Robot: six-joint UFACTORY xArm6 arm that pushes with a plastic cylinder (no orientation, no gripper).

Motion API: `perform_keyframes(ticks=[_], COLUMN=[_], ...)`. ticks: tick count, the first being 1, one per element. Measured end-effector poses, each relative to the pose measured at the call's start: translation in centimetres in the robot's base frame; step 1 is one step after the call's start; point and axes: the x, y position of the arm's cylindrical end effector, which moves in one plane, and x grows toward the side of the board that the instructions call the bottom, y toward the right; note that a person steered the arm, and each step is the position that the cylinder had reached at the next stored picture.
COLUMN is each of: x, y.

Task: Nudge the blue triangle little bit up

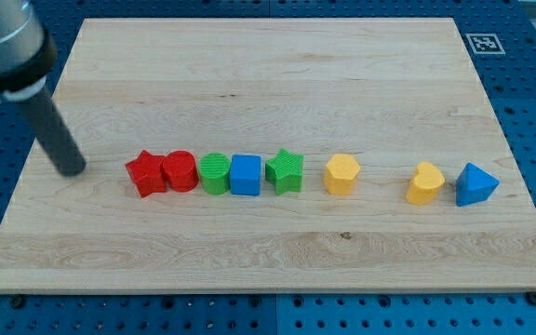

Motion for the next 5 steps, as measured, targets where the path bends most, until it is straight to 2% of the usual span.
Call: perform_keyframes(ticks=[1, 2, 3, 5], x=[2.8, 3.1, 2.8, 2.5], y=[0.8, 3.4, 9.3, 9.7])
